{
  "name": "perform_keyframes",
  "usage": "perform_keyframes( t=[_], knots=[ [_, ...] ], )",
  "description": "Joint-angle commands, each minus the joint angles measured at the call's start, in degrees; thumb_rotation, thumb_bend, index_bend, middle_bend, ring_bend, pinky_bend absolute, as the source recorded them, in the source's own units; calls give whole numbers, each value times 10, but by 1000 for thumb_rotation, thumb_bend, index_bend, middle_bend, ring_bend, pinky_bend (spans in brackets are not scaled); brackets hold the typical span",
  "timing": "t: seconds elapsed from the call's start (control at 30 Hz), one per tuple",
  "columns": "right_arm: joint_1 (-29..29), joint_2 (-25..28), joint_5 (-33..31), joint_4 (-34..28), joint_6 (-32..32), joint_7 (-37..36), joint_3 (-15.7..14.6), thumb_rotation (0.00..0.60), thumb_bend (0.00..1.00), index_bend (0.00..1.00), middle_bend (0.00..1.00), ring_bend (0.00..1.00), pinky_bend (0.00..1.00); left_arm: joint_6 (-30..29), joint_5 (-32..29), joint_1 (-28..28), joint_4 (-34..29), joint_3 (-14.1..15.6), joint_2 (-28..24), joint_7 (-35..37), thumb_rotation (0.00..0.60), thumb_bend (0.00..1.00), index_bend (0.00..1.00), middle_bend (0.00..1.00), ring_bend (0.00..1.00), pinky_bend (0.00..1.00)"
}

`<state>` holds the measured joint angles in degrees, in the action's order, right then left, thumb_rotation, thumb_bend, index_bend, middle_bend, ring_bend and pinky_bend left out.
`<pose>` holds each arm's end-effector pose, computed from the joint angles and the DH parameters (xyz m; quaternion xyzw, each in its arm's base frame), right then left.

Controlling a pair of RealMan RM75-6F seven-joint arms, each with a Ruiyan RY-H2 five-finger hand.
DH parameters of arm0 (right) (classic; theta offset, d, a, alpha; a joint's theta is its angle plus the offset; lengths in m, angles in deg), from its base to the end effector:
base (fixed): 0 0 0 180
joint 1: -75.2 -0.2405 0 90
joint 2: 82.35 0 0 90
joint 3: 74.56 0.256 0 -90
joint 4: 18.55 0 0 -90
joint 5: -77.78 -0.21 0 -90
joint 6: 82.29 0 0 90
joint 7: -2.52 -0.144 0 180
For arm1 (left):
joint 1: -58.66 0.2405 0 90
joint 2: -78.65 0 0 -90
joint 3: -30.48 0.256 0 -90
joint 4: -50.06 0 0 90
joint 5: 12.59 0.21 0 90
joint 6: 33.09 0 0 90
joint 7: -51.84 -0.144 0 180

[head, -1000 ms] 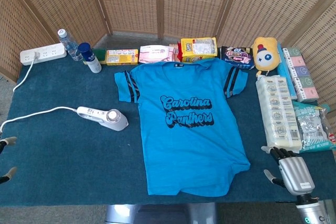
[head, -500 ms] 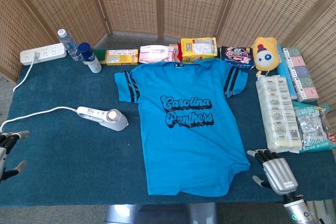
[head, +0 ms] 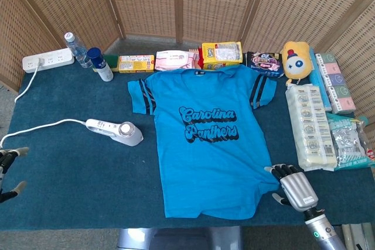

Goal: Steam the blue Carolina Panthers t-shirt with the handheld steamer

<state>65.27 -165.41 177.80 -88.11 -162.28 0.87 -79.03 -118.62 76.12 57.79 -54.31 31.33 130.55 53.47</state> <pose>-0.3155 -0.1785 0.0413 0.7313 -0.3448 0.3701 0.4574 -0.2926 0.1448 0.1956 -0.5986 -0.4227 -0.3665 0.5733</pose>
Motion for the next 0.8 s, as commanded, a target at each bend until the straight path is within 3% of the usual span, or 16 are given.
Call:
perform_keyframes(
  t=[0.03,0.47,0.8],
  knots=[
    [-7,-9,2,9,4,2,2,600,225,272,320,286,326,-1,-2,2,3,1,0,3,600,231,207,312,234,313],
    [-41,-42,7,32,18,7,10,600,229,397,366,335,359,0,-11,6,23,4,4,22,600,231,207,312,234,313],
    [-54,-47,3,41,29,16,6,600,336,513,442,413,436,6,-16,4,34,4,10,29,600,231,207,310,234,313]
  ],
)
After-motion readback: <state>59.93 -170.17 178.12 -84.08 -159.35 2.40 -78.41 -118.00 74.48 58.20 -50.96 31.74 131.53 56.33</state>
